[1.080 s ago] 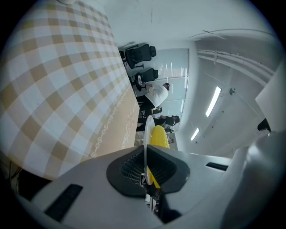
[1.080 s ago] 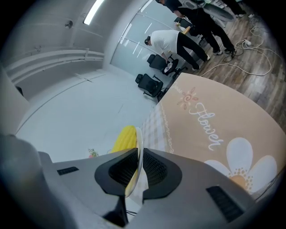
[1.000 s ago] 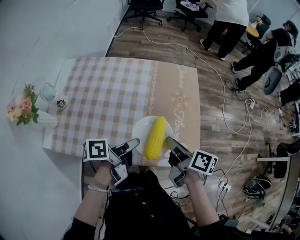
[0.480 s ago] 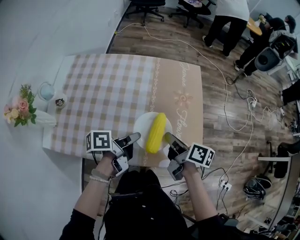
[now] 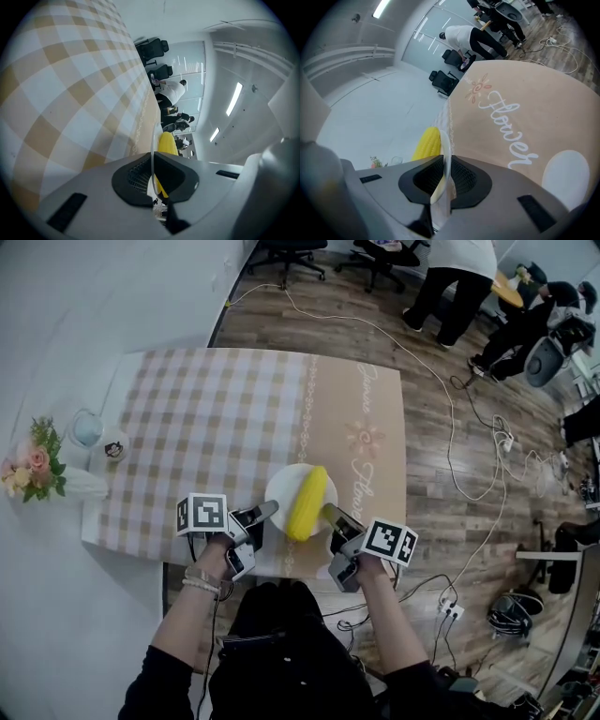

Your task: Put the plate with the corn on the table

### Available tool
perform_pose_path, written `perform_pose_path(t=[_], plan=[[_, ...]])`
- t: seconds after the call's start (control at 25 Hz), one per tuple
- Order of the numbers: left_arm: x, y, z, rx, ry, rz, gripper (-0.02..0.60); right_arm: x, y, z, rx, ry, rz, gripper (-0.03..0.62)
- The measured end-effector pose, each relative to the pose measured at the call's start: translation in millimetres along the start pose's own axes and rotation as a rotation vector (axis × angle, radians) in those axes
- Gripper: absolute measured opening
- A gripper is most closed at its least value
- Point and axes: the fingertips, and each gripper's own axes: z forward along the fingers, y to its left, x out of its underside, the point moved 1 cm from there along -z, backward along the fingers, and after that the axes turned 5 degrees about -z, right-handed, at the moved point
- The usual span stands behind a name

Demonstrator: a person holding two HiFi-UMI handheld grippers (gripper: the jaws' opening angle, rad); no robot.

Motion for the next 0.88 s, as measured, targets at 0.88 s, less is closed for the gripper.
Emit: perform_pose_path(t=[0.88], plan=[[-14.3,33.1,25.8,-0.055,-0.024,0.024,0.018,4.5,-37.3,21.8,0.144,0.097,-0.014,0.094]])
